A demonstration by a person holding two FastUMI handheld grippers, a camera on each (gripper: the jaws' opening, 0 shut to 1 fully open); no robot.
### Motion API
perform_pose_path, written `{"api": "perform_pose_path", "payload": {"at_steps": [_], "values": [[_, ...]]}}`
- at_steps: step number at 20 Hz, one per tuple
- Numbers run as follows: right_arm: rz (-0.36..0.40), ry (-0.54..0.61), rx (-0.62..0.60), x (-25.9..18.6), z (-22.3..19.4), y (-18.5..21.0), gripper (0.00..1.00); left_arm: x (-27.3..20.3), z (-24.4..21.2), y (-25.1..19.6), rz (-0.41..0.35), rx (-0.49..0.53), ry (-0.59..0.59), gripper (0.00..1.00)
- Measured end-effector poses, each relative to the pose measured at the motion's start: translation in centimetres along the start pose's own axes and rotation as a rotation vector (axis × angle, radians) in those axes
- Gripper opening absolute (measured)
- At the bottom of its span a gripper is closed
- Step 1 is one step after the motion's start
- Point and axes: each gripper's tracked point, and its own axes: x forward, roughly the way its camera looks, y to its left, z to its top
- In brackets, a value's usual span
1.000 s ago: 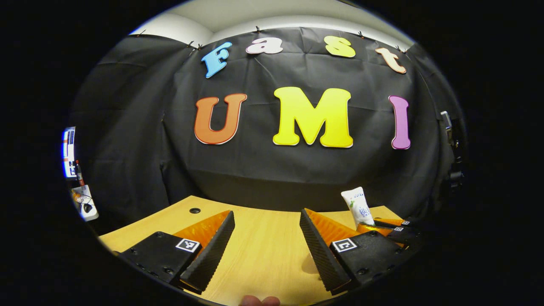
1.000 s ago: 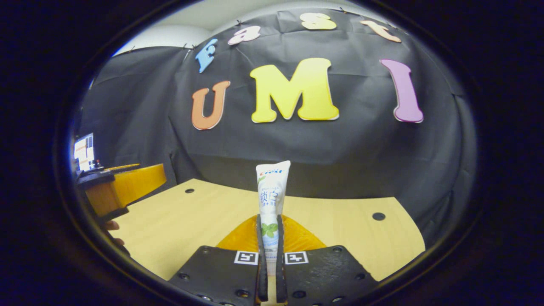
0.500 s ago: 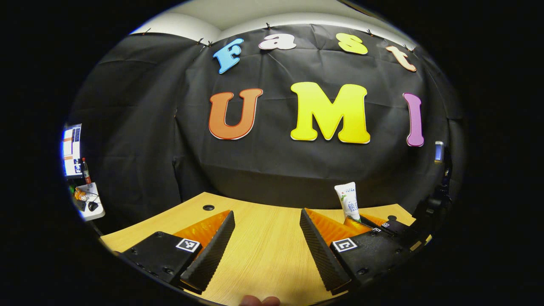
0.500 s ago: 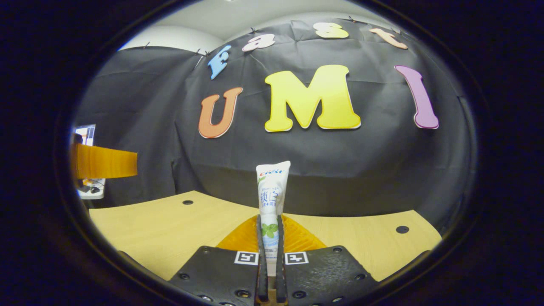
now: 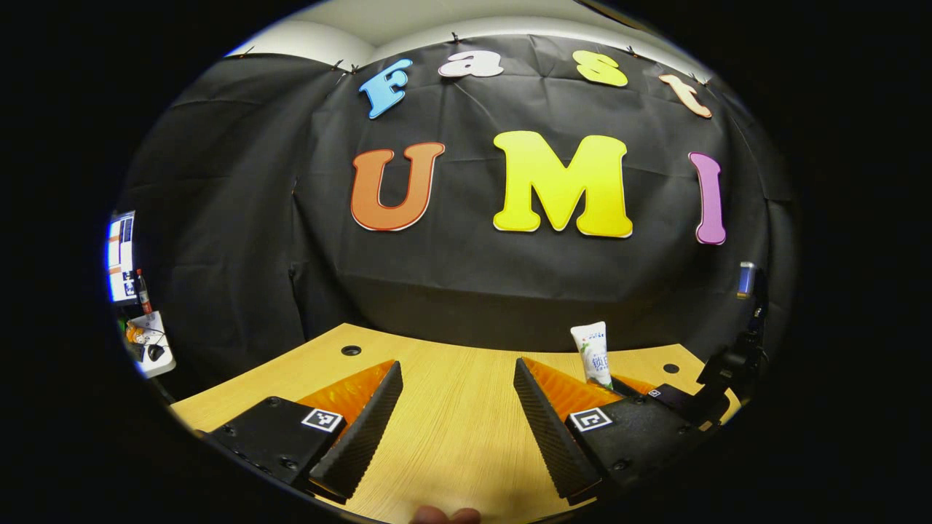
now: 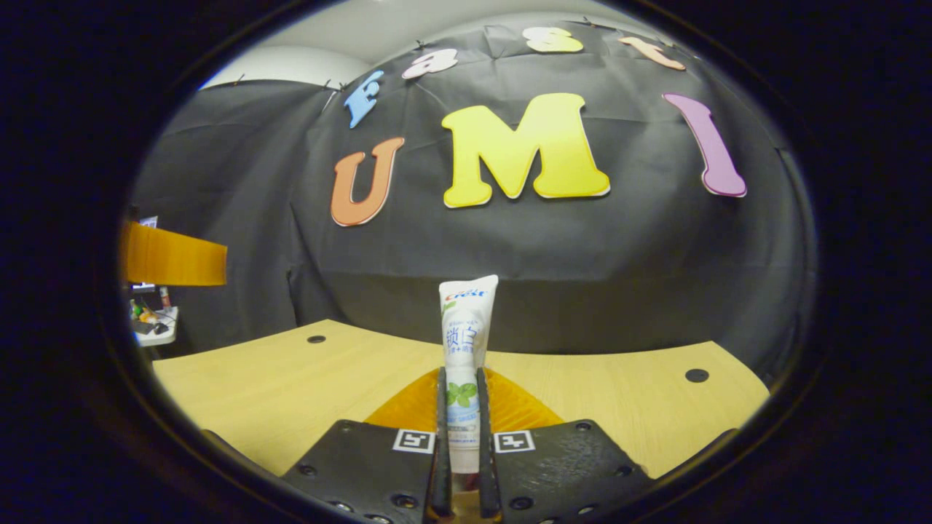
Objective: Put the toothbrush and toothpaste on the desktop into the cup, then pick up the cup and place it on the coaster on the desktop.
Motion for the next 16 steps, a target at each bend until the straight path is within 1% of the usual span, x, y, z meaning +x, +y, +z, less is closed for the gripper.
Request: {"api": "perform_pose_path", "payload": {"at_steps": [1,2,3,4,5,6,8,10,11,13,14,15,16], "values": [[0.000,0.007,0.002,-0.2,-0.3,0.0,0.20,0.1,0.1,-0.2,-0.003,0.005,0.000,0.97],[0.003,0.008,0.002,-0.5,-0.4,0.1,0.18,0.2,0.0,-0.2,-0.006,0.010,0.001,0.97],[0.006,0.001,0.001,-0.7,-0.2,0.3,0.21,0.3,-0.1,-0.2,-0.009,0.012,0.001,0.97],[0.007,0.000,-0.002,-1.1,-0.4,0.4,0.21,0.3,0.1,-0.5,-0.014,0.011,0.001,0.97],[0.004,-0.001,-0.012,-1.0,-0.5,0.4,0.24,0.4,0.2,-0.6,-0.017,0.010,0.001,0.97],[0.003,-0.001,-0.018,-1.3,-0.3,0.5,0.21,0.3,0.0,-0.8,-0.021,0.009,0.004,0.97],[0.003,-0.015,0.000,-2.1,0.8,0.4,0.21,0.2,-0.1,-1.0,-0.030,0.004,0.005,0.97],[-0.015,-0.024,0.010,-3.1,1.9,-0.3,0.49,0.2,0.2,-1.6,-0.040,-0.003,0.006,0.97],[-0.021,-0.024,0.015,-3.5,2.3,-0.6,0.60,0.2,0.2,-1.9,-0.045,-0.006,0.007,0.97],[-0.050,-0.023,0.027,-5.0,3.4,-1.6,0.73,0.0,0.5,-2.6,-0.061,-0.018,0.008,0.97],[-0.073,-0.022,0.032,-5.4,3.9,-2.3,0.75,-0.1,0.8,-3.0,-0.068,-0.021,0.005,0.97],[-0.097,-0.022,0.032,-6.2,4.6,-3.1,0.81,-0.2,1.1,-3.3,-0.073,-0.022,0.003,0.97],[-0.123,-0.021,0.029,-7.0,5.2,-3.8,0.83,-0.3,1.4,-3.6,-0.079,-0.026,0.003,0.97]]}}
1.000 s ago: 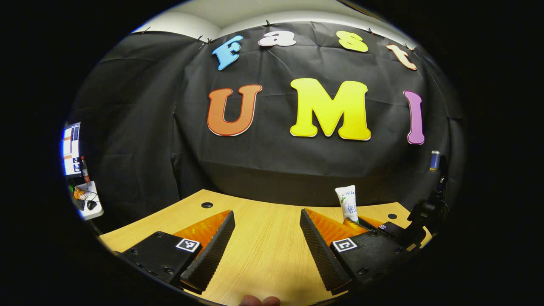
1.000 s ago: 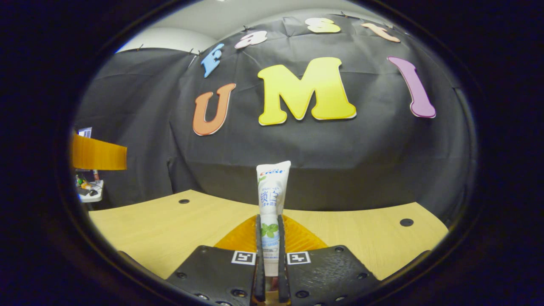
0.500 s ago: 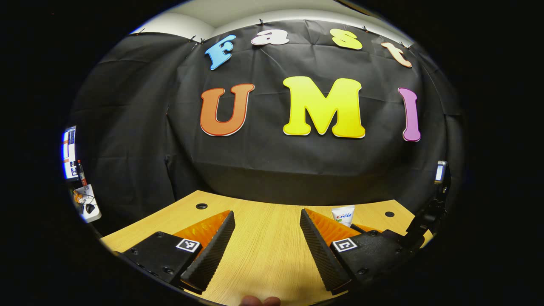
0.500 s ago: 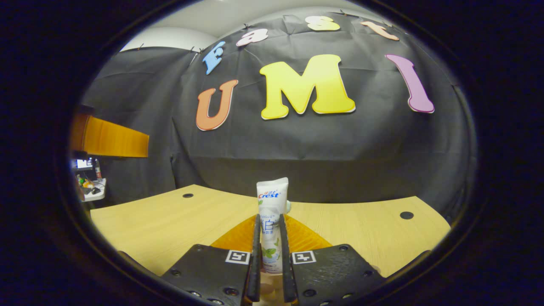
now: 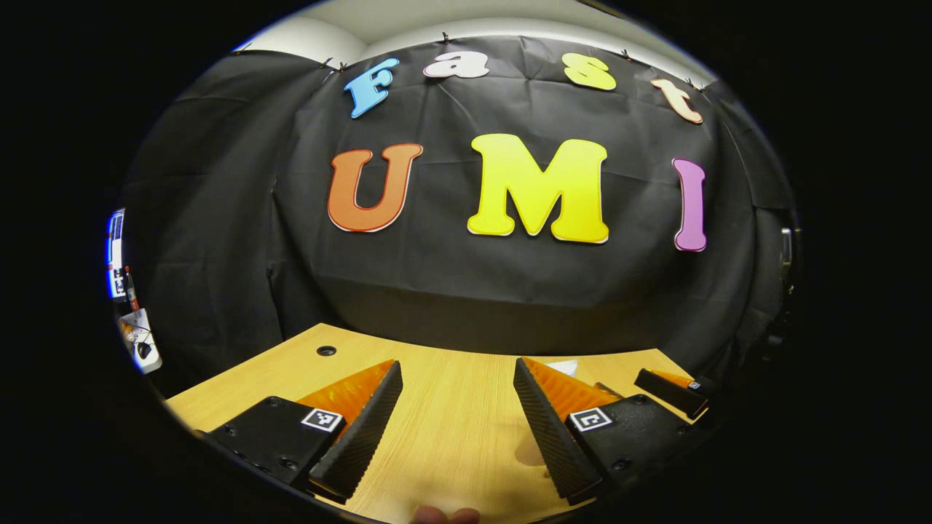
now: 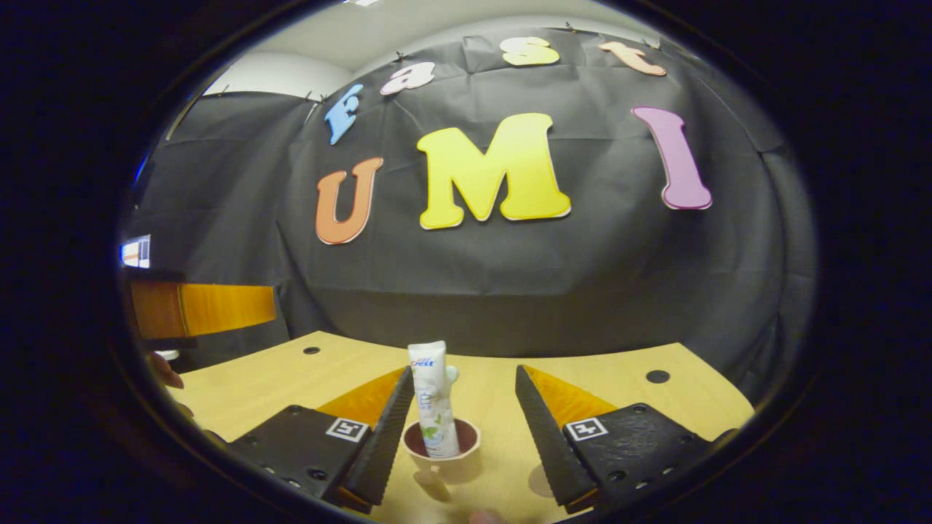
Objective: Put the toothbrush and toothpaste on the desktop into the cup, then pick up the cup and place it on the coaster on the desktop.
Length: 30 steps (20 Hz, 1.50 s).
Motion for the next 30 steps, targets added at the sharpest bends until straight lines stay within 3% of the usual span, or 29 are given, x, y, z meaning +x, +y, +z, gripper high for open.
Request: {"api": "perform_pose_path", "payload": {"at_steps": [3,7,14,17,22,26,30], "values": [[-0.077,0.033,-0.021,-2.7,1.7,-3.0,0.85,-0.2,0.2,-1.5,-0.026,-0.036,0.029,0.97],[-0.166,0.094,-0.019,-7.7,3.6,-8.0,0.88,-0.8,-0.2,-3.5,-0.026,-0.072,0.165,0.97],[-0.283,0.181,0.012,-15.4,5.2,-15.6,0.93,-1.9,-8.4,-10.1,-0.132,-0.155,0.771,0.98],[-0.318,0.188,-0.002,-17.7,5.4,-18.4,0.93,-1.6,-10.4,-11.8,-0.177,-0.103,0.942,1.00],[-0.369,0.232,0.031,-20.2,4.1,-21.8,0.93,-1.6,-13.1,-13.3,-0.159,-0.093,1.223,0.98],[-0.385,0.255,0.043,-20.8,3.4,-23.1,0.94,-0.9,-13.3,-13.6,-0.119,-0.115,1.358,0.98],[-0.399,0.277,0.046,-21.4,2.8,-24.1,0.93,1.2,-10.9,-13.7,-0.104,-0.092,1.404,0.98]]}}
